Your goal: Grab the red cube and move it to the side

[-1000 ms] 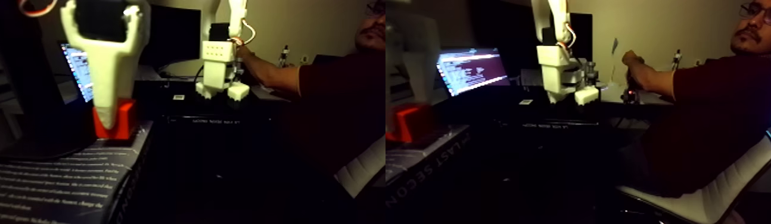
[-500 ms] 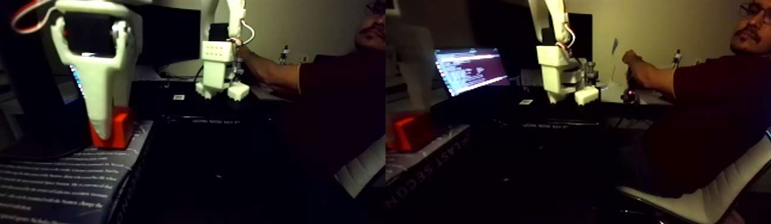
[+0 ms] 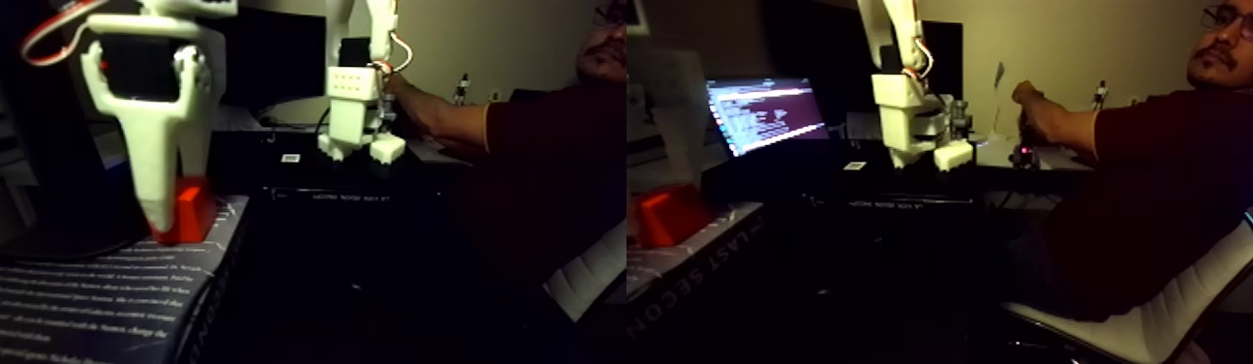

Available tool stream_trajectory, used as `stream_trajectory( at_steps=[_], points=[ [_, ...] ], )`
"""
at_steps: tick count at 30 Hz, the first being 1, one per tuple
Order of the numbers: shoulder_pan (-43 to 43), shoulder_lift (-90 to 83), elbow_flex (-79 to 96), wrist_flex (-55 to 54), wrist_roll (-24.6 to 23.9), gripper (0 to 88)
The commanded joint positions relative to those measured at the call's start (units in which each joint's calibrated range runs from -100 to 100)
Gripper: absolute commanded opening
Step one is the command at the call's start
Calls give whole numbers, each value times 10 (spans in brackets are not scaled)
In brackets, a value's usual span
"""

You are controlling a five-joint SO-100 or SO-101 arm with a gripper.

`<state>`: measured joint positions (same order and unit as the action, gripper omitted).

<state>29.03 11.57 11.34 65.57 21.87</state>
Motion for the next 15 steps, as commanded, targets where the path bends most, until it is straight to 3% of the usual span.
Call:
stream_trajectory(
  at_steps=[1, 9, 15],
  points=[
    [5, -6, -12, -4, 0, 300],
    [4, -25, -11, 9, 10, 306],
    [0, -100, -10, 100, 47, 307]
  ],
)
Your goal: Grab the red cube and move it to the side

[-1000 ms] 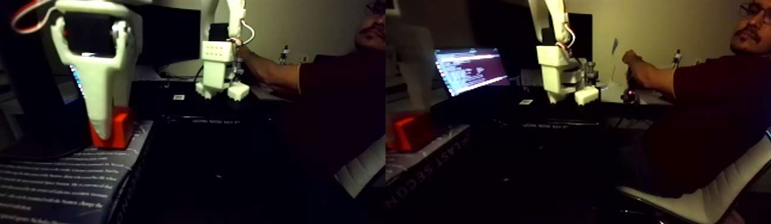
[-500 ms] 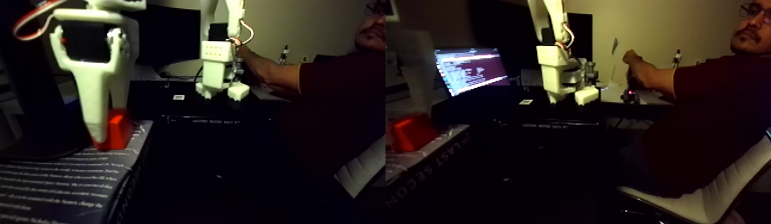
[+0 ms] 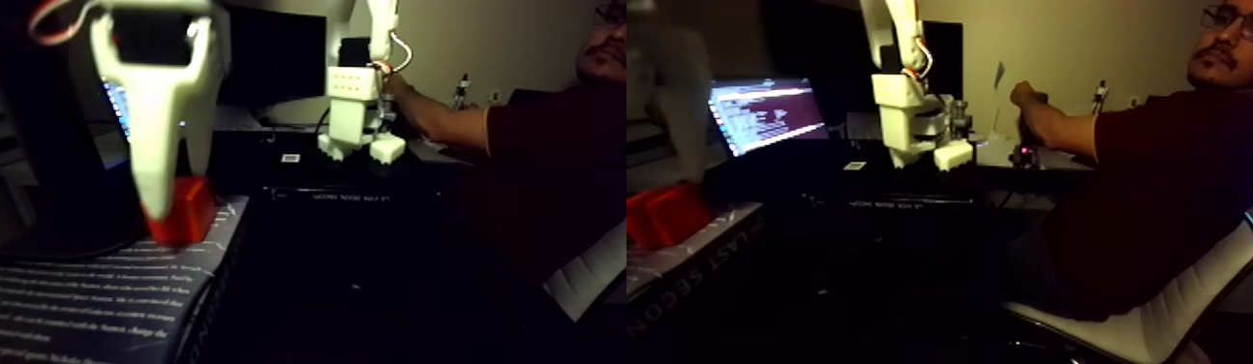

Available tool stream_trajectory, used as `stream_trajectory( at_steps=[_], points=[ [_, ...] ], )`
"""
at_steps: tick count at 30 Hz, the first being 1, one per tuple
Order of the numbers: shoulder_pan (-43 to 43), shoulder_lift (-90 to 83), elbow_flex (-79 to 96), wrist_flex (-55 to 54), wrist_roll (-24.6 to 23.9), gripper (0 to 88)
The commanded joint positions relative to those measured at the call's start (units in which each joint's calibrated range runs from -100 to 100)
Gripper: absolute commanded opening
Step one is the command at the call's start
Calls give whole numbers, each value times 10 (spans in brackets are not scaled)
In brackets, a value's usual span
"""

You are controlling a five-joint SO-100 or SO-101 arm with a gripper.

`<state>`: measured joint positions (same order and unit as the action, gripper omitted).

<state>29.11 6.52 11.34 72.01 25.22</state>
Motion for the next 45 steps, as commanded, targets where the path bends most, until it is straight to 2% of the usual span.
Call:
stream_trajectory(
  at_steps=[1, 6, 9, 13, 20, 22, 25, 26, 27, 30, 35, 42, 45],
  points=[
    [-1, -61, -14, 50, 20, 307],
    [2, -125, -24, 95, 46, 304],
    [-8, -168, -21, 108, 39, 300],
    [-63, -248, 22, 99, -7, 299],
    [-221, -465, 192, 97, -103, 290],
    [-270, -532, 253, 97, -116, 227],
    [-337, -623, 351, 74, -127, 22],
    [-354, -650, 386, 61, -133, 0],
    [-367, -676, 422, 50, -143, 22],
    [-382, -748, 521, 0, -176, 6],
    [-383, -853, 661, -82, -197, 7],
    [-383, -968, 749, -84, -248, 7],
    [-382, -992, 770, -84, -253, 7]
  ],
)
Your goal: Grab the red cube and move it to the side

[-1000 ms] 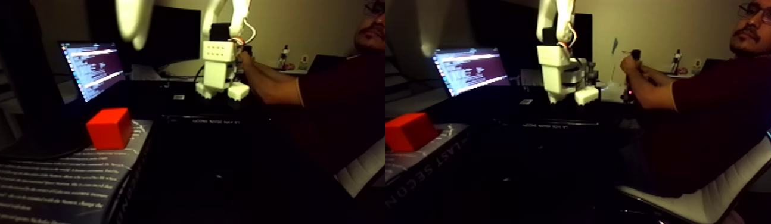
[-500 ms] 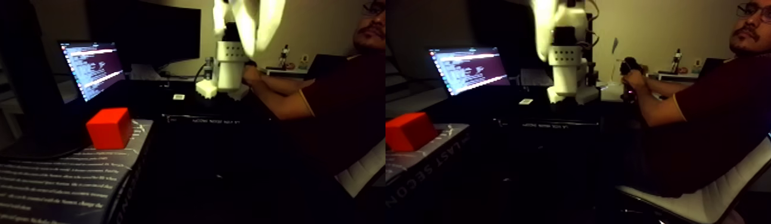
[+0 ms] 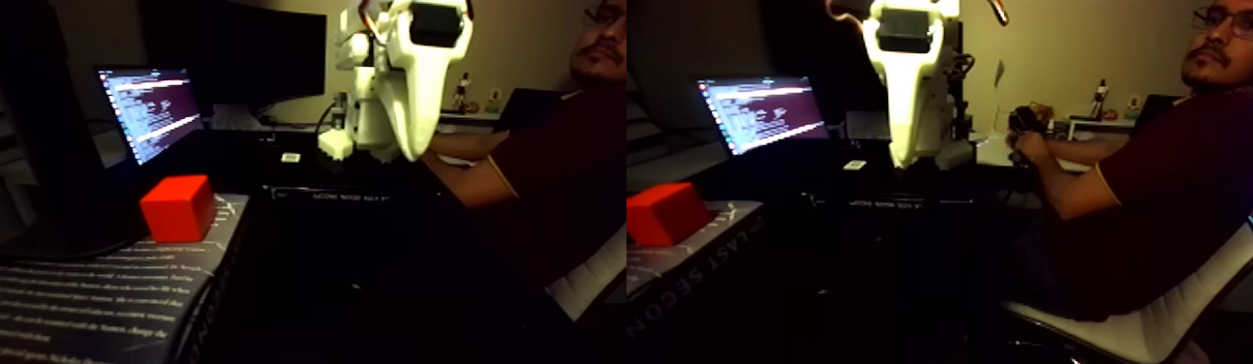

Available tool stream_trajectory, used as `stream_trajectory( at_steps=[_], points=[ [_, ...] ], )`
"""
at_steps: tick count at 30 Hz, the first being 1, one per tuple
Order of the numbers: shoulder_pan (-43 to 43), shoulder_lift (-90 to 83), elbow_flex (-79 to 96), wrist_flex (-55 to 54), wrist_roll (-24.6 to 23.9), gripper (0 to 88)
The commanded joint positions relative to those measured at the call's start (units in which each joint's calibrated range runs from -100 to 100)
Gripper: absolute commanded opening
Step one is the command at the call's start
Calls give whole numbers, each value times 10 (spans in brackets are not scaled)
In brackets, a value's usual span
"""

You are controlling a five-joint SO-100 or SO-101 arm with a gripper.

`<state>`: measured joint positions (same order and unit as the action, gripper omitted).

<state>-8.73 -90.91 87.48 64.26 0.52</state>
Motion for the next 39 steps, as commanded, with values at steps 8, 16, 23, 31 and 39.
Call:
stream_trajectory(
  at_steps=[8, 16, 23, 31, 39],
  points=[
    [-4, -66, 59, -8, -8, 7],
    [-3, -82, 74, -7, -11, 7],
    [3, -82, 80, -7, -15, 7],
    [4, -82, 80, -7, -14, 7],
    [5, -82, 80, -7, -14, 7]
  ],
)
